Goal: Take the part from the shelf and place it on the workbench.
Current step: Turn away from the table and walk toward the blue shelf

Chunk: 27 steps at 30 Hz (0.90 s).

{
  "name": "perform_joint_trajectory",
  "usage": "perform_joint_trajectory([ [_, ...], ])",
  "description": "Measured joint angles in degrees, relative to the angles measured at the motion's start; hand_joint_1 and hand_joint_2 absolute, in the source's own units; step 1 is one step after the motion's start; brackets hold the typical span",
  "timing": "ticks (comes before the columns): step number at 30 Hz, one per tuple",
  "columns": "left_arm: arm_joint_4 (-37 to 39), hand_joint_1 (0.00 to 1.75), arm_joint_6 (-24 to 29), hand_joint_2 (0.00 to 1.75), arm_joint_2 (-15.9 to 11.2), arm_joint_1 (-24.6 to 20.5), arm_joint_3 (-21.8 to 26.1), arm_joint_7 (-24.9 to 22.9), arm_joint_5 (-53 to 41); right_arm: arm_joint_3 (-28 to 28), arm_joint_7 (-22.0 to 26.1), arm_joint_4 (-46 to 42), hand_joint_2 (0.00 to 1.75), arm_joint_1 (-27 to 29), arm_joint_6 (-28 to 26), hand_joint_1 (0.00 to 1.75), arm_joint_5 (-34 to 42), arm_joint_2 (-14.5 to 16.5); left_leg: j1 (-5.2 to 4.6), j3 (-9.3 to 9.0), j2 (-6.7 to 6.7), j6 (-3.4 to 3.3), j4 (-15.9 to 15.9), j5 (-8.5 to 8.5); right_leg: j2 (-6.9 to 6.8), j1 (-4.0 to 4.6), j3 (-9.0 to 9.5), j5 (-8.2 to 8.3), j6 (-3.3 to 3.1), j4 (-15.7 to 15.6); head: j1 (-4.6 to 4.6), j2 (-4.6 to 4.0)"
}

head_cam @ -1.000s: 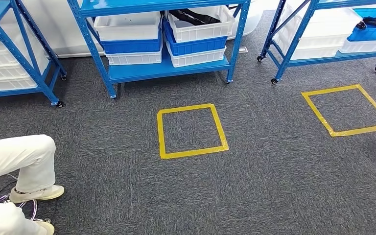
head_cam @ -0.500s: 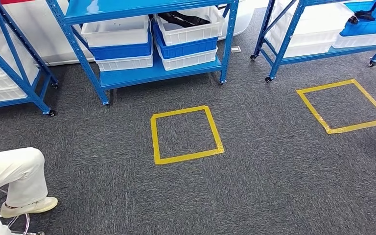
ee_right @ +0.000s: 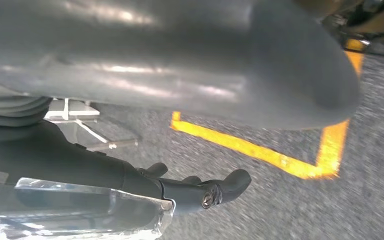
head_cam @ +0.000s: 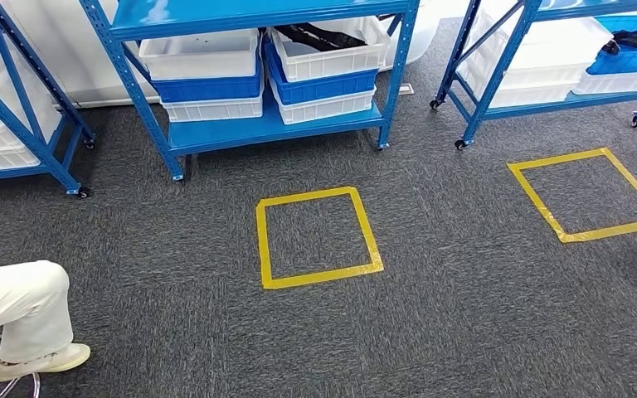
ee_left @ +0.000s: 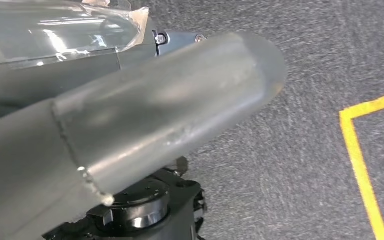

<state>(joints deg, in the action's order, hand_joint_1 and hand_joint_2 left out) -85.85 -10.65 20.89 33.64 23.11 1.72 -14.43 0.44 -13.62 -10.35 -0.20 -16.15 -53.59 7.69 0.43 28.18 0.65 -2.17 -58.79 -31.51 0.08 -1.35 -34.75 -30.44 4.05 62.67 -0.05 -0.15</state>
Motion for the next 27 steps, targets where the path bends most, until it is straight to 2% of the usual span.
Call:
perform_joint_trajectory([
  [1,0.05,0.0,0.1,0.0,0.02,-0.05,0.0,0.05,0.0,-0.01,0.0,0.01,0.0,-0.05,0.06,0.0,-0.1,-0.02,-0.09,-0.33,-0.05,0.38,-0.02,-0.59,-0.19,0.1,0.53,1.3,-0.41,-1.63,0.02,0.0],
  [2,0.08,0.0,0.2,0.0,0.02,-0.11,0.0,0.09,0.0,-0.01,0.0,0.02,0.0,-0.1,0.11,0.0,-0.2,-0.02,-0.22,-0.67,-0.09,0.74,-0.11,-0.97,-0.32,0.24,0.61,1.61,-1.23,-2.0,-0.01,0.0],
  [3,0.1,0.0,0.35,0.0,0.03,-0.18,-0.01,0.14,0.01,-0.02,0.0,0.02,0.0,-0.16,0.14,0.0,-0.3,-0.03,-0.26,-0.99,-0.13,1.01,-0.13,-1.21,-0.29,0.32,0.84,1.3,-2.18,-2.1,-0.07,0.0],
  [5,0.11,0.0,0.74,0.0,0.01,-0.33,-0.01,0.26,0.02,-0.03,0.0,-0.01,0.0,-0.15,0.16,0.0,-0.5,-0.04,-0.13,-1.21,-0.23,1.52,-0.84,-1.54,-0.11,0.03,1.78,1.24,-3.25,-2.35,-0.19,0.0],
  [6,0.12,0.0,0.92,0.0,0.0,-0.4,-0.03,0.33,0.04,-0.03,0.0,-0.02,0.0,-0.13,0.17,0.0,-0.57,-0.04,-0.01,-0.47,-0.3,1.78,-2.34,-1.9,-0.06,-0.09,2.5,1.0,-3.66,-2.5,-0.23,0.0],
  [7,0.12,0.0,1.04,0.0,-0.01,-0.44,-0.06,0.38,0.05,-0.04,0.0,-0.03,0.0,-0.17,0.17,0.0,-0.65,-0.05,0.1,1.05,-0.37,2.08,-4.98,-2.54,-0.03,-0.16,3.14,0.73,-4.05,-2.67,-0.27,0.0],
  [10,0.14,0.0,1.14,0.0,-0.02,-0.42,-0.16,0.44,0.07,-0.04,0.0,-0.03,0.0,-0.26,0.17,0.0,-0.8,-0.07,0.22,8.38,-0.45,2.75,-14.84,-5.92,0.05,-0.03,4.43,-0.45,-4.82,-2.78,-0.31,0.0],
  [11,0.14,0.0,1.14,0.0,-0.02,-0.41,-0.17,0.44,0.08,-0.04,0.0,-0.03,0.0,-0.22,0.18,0.0,-0.82,-0.07,0.22,10.16,-0.45,2.77,-16.18,-6.42,0.11,0.03,4.96,-0.93,-4.86,-2.78,-0.31,0.0],
  [12,0.15,0.0,1.14,0.0,-0.02,-0.38,-0.18,0.44,0.08,-0.04,0.0,-0.03,0.0,-0.16,0.18,0.0,-0.84,-0.07,0.18,11.09,-0.45,2.57,-15.51,-5.6,0.2,0.12,5.67,-1.5,-4.84,-2.8,-0.31,0.0],
  [13,0.15,0.0,1.16,0.0,-0.02,-0.34,-0.19,0.44,0.09,-0.04,0.0,-0.03,0.0,-0.11,0.18,0.0,-0.85,-0.06,0.09,11.19,-0.45,2.16,-13.23,-3.61,0.28,0.25,6.37,-2.08,-4.81,-2.83,-0.31,0.0],
  [15,0.16,0.0,1.32,0.0,-0.05,-0.15,-0.17,0.44,0.14,-0.04,0.0,-0.02,0.0,-0.07,0.23,0.0,-0.93,0.11,-0.49,10.38,-0.39,0.64,-6.91,2.34,0.42,0.48,7.66,-3.33,-4.66,-3.03,-0.14,0.0],
  [16,0.18,0.0,1.48,0.0,-0.08,-0.02,-0.19,0.45,0.18,-0.05,0.01,-0.03,0.0,-0.15,0.28,0.0,-1.01,0.21,-0.92,10.04,-0.27,-0.08,-4.8,3.92,0.56,0.5,8.09,-3.85,-4.46,-3.24,-0.11,0.0],
  [17,0.17,0.0,1.67,0.0,-0.09,0.09,-0.21,0.47,0.25,-0.05,0.02,-0.04,0.0,-0.24,0.33,0.0,-1.1,0.33,-1.31,9.73,-0.14,-0.68,-3.44,4.75,0.67,0.52,8.81,-4.15,-4.16,-3.53,-0.13,0.0],
  [18,0.17,0.0,1.87,0.0,-0.1,0.21,-0.23,0.5,0.35,-0.06,0.03,-0.05,0.0,-0.33,0.4,0.0,-1.22,0.45,-1.63,9.3,0.02,-1.07,-2.84,4.54,0.76,0.63,9.68,-4.18,-3.65,-3.8,-0.16,0.0],
  [20,0.14,0.0,2.21,0.0,-0.06,0.34,-0.34,0.56,0.58,-0.07,0.04,-0.09,0.0,-0.42,0.46,0.0,-1.44,0.48,-1.51,6.93,0.13,-1.51,-1.09,4.62,0.72,0.84,11.19,-4.09,-2.9,-3.9,-0.36,0.0],
  [21,0.15,0.0,2.37,0.0,-0.04,0.39,-0.38,0.57,0.69,-0.07,0.03,-0.09,0.0,-0.45,0.49,0.0,-1.51,0.46,-1.31,5.67,0.12,-1.68,-0.4,4.72,0.63,0.95,10.97,-4.13,-2.68,-2.77,-0.31,-0.01],
  [22,0.15,0.0,2.5,0.0,-0.03,0.38,-0.41,0.57,0.75,-0.07,0.03,-0.09,0.0,-0.55,0.5,0.0,-1.55,0.42,-1.05,4.59,0.09,-1.76,0.05,4.57,0.56,0.98,9.73,-4.4,-2.67,-0.48,-0.22,-0.01],
  [23,0.16,0.0,2.62,0.0,0.0,0.4,-0.44,0.57,0.79,-0.07,0.03,-0.09,0.0,-0.61,0.51,0.0,-1.57,0.35,-0.93,3.97,0.01,-1.77,0.28,4.19,0.5,0.84,7.62,-4.96,-2.7,2.71,-0.15,-0.01],
  [25,0.25,0.0,2.74,0.0,0.03,0.35,-0.54,0.57,0.81,-0.07,0.03,-0.09,0.0,-0.68,0.52,0.0,-1.59,0.2,-0.76,2.88,0.09,-1.75,0.34,3.03,0.49,0.69,2.37,-6.96,-2.69,8.84,-0.05,0.0],
  [26,0.32,0.0,2.81,0.0,0.05,0.37,-0.6,0.57,0.83,-0.08,0.02,-0.08,0.0,-0.59,0.52,0.0,-1.6,0.07,-0.65,2.18,0.24,-1.6,0.34,2.37,0.48,0.54,0.45,-7.71,-2.46,10.05,-0.06,0.0],
  [27,0.39,0.0,2.87,0.0,0.07,0.39,-0.66,0.57,0.86,-0.1,0.02,-0.08,0.0,-0.47,0.52,0.0,-1.61,-0.05,-0.47,1.33,0.4,-1.37,0.34,1.66,0.47,0.35,-0.67,-7.67,-2.06,9.61,-0.04,0.0],
])
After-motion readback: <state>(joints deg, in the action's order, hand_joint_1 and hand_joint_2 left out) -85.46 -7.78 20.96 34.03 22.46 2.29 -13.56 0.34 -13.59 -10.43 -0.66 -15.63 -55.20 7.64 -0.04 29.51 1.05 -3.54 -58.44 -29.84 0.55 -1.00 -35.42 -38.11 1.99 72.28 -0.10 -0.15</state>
